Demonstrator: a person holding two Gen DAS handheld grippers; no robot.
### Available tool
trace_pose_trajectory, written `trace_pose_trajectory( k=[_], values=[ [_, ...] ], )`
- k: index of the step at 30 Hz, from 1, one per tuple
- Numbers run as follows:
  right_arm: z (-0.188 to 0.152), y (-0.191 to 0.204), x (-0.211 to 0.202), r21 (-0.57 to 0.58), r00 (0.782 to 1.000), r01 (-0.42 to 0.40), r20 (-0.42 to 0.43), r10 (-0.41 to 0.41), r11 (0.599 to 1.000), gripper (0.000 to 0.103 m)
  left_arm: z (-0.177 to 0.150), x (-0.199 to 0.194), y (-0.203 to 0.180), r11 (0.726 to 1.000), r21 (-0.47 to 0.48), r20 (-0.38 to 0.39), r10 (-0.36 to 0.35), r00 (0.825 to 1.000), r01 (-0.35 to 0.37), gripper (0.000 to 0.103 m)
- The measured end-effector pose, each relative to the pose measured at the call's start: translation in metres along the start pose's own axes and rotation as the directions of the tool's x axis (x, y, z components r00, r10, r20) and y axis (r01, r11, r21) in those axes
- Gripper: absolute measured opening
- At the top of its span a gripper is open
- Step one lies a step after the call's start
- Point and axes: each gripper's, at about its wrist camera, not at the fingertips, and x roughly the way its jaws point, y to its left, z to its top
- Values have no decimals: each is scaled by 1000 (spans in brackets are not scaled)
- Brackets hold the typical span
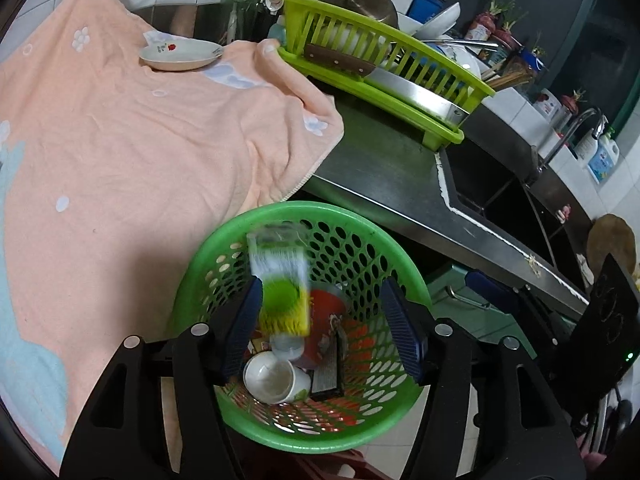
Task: Collect trash
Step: 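Carry the bottle and red cup over the green basket and open both grippers, then grasp the yellow packet with the left gripper while the right grasps the crumpled white paper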
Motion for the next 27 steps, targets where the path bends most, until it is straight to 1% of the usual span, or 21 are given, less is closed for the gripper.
trace_pose_trajectory(
  k=[2, 4, 8, 11, 13, 15, 19, 20, 24, 27],
  values=[
    [1, 2, 0, -3, 1000, -5, 2, 5, 1000, 67, 0, -3, 3, 1000, 2, 3, 12, 1000, -12, 63],
    [4, 4, 2, -8, 1000, -11, 1, 11, 1000, 69, 0, -8, 10, 999, -1, 13, 36, 999, -36, 64],
    [9, 13, 8, -18, 999, -35, -3, 35, 999, 70, 2, -21, 28, 997, -20, 30, 80, 996, -79, 64],
    [14, 22, 13, -33, 998, -55, -9, 54, 998, 71, 4, -35, 47, 990, -41, 55, 135, 989, -133, 64],
    [18, 30, 18, -40, 997, -75, -13, 75, 996, 72, 7, -46, 63, 981, -57, 78, 188, 979, -184, 64],
    [22, 35, 22, -41, 995, -98, -19, 97, 994, 72, 9, -57, 81, 968, -80, 96, 246, 964, -239, 64],
    [33, 50, 33, -46, 990, -143, -27, 141, 989, 72, 12, -80, 120, 939, -150, 117, 329, 937, -310, 64],
    [36, 54, 36, -51, 988, -152, -29, 151, 987, 72, 13, -85, 130, 928, -164, 120, 355, 927, -334, 64],
    [46, 70, 46, -71, 982, -186, -39, 184, 980, 73, 17, -106, 177, 871, -237, 134, 469, 873, -431, 64],
    [57, 86, 56, -87, 976, -218, -44, 215, 972, 73, 20, -121, 212, 831, -299, 143, 525, 839, -469, 64]
  ],
)
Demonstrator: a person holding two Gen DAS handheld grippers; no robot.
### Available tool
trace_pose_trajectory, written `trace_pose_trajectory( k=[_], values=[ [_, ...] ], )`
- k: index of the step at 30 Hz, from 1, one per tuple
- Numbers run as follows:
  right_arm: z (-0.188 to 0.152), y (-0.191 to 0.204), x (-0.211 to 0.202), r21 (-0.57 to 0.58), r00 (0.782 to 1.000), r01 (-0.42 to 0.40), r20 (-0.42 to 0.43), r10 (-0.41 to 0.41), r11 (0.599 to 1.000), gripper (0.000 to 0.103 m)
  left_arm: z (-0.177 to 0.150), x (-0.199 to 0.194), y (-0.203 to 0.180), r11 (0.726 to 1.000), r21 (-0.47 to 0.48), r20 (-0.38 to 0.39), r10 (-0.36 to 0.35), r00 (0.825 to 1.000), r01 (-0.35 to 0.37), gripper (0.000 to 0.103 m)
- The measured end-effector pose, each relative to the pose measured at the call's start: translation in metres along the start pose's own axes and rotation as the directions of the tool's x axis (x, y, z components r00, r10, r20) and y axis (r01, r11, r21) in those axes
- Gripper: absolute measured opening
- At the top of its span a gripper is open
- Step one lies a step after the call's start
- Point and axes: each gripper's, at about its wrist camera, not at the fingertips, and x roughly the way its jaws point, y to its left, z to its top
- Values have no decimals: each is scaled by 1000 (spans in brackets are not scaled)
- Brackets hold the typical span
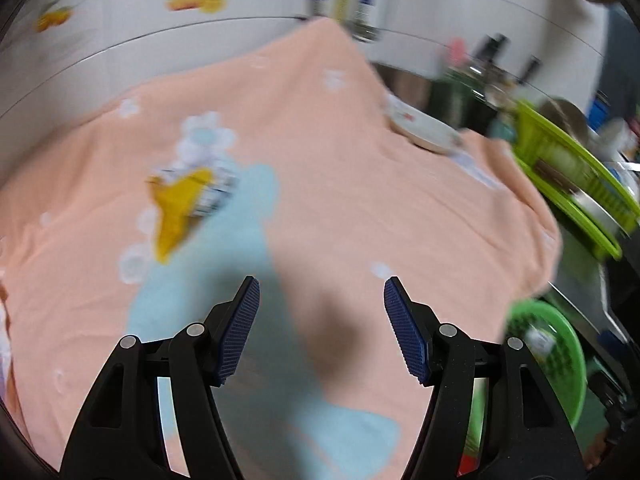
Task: Collect trash
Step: 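Grasp the yellow packet with the left gripper while the right grasps the crumpled white paper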
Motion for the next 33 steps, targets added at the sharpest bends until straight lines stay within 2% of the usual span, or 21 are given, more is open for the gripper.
trace_pose_trajectory(
  k=[7, 14, 24, 27, 28, 30, 33],
  values=[
    [26, 34, 30, -59, 997, -72, -8, 71, 996, 73, 22, 33, 59, 993, -76, -22, 94, 995, -95, 65],
    [44, 71, 65, -136, 991, -132, -41, 128, 982, 73, 32, 73, 83, 985, -95, -66, 135, 989, -141, 65],
    [62, 105, 106, -204, 983, -178, -78, 165, 963, 73, 36, 103, 106, 982, -101, -98, 153, 983, -162, 64],
    [67, 113, 118, -209, 980, -191, -92, 176, 959, 73, 38, 107, 112, 982, -108, -98, 142, 985, -152, 58],
    [67, 115, 120, -210, 979, -194, -95, 178, 958, 73, 38, 109, 113, 983, -109, -99, 136, 986, -147, 50],
    [70, 121, 127, -223, 978, -200, -99, 181, 954, 73, 38, 111, 115, 984, -107, -102, 132, 986, -142, 42],
    [72, 127, 135, -233, 976, -208, -107, 188, 950, 73, 35, 108, 118, 985, -105, -89, 126, 988, -136, 34]
  ],
)
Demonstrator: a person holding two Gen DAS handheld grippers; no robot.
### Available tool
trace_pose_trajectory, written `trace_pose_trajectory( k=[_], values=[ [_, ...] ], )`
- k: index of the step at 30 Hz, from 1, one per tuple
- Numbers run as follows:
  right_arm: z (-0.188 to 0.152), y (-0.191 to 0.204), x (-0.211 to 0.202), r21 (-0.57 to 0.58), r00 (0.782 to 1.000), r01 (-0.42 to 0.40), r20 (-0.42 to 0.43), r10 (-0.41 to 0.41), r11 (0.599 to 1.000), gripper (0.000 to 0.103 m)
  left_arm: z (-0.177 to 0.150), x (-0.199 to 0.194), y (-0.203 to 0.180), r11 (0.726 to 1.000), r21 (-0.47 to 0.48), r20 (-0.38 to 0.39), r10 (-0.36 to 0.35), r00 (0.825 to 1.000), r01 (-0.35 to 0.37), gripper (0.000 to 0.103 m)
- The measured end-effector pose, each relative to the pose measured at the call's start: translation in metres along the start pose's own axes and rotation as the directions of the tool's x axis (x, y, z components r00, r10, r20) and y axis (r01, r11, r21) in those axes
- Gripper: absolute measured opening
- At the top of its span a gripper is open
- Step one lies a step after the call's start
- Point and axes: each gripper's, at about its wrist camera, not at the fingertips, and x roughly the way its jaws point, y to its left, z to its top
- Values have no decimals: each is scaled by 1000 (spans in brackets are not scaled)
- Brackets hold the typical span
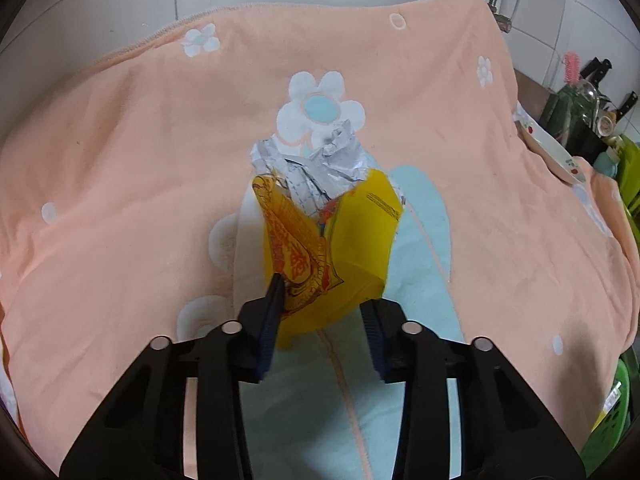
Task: Collect trash
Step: 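Grasp the yellow packet with the left gripper while the right grasps the crumpled white paper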
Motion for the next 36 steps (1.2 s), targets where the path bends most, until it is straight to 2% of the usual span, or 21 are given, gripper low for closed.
trace_pose_trajectory(
  k=[5, 14, 28, 36],
  values=[
    [10, 5, 22, -17, 1000, -28, -12, 27, 999, 73, -5, -15, 12, 1000, -17, 25, -13, 1000, 13, 23],
    [35, 20, 72, -32, 994, -101, -40, 100, 994, 73, -17, -48, 42, 997, -66, 50, -39, 998, 42, 21],
    [79, 54, 147, -83, 974, -214, -90, 207, 973, 73, -29, -81, 83, 989, -141, 77, -25, 997, 36, 21],
    [94, 74, 198, -146, 970, -219, -137, 200, 965, 70, -34, -79, 96, 988, -154, 67, -18, 998, 28, 21]
  ],
)
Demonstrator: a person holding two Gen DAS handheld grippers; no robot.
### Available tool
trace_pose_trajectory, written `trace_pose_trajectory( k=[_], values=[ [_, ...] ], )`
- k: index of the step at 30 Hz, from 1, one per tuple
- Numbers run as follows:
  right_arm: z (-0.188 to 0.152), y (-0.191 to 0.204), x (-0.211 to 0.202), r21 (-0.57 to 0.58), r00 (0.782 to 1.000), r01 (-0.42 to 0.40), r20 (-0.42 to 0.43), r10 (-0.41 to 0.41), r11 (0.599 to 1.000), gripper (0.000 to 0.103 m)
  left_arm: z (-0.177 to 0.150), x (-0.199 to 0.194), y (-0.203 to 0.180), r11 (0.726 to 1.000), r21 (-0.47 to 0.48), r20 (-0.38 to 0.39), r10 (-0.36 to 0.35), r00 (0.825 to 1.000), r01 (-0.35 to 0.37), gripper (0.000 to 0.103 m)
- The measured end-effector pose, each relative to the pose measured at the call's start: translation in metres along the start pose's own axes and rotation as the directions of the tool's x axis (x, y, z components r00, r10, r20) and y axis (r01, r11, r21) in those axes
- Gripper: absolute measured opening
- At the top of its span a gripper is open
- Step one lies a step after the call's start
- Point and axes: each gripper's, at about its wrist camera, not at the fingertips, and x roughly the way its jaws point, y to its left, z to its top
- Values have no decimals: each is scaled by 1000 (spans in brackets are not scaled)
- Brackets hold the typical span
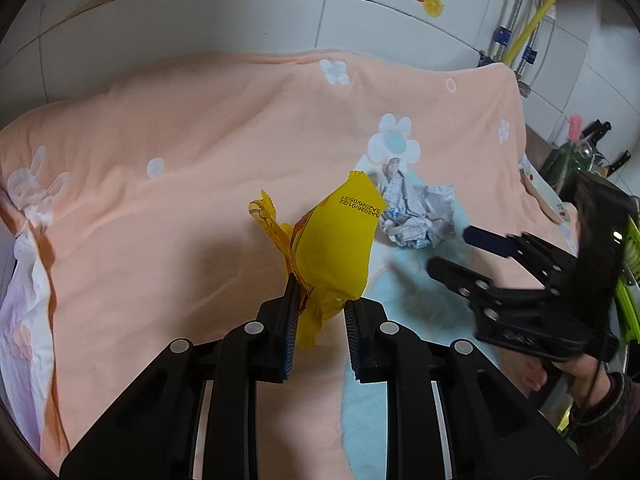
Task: Collect trash
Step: 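Grasp the yellow packet with the left gripper while the right grasps the crumpled white paper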
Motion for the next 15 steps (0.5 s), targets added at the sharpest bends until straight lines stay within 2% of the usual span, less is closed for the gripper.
trace_pose_trajectory(
  k=[6, 9, 11, 13, 15],
  values=[
    [12, 3, 34, -48, 996, 76, -44, -78, 996, 67, -2, 4, 7, 1000, -14, -9, -2, 1000, 2, 21],
    [15, 2, 44, -66, 989, 129, -60, -133, 989, 55, -3, 5, 7, 1000, -18, -9, -6, 1000, 6, 21],
    [15, 2, 45, -73, 982, 174, -61, -178, 982, 40, -3, 5, 7, 1000, -20, -10, -14, 1000, 13, 21],
    [16, 0, 40, -53, 983, 172, -52, -175, 984, 29, -6, 4, 4, 1000, -14, -8, -17, 1000, 17, 21],
    [15, -3, 33, -35, 986, 162, -43, -163, 986, 26, -8, 2, 4, 1000, -13, -9, -24, 1000, 24, 21]
  ],
)
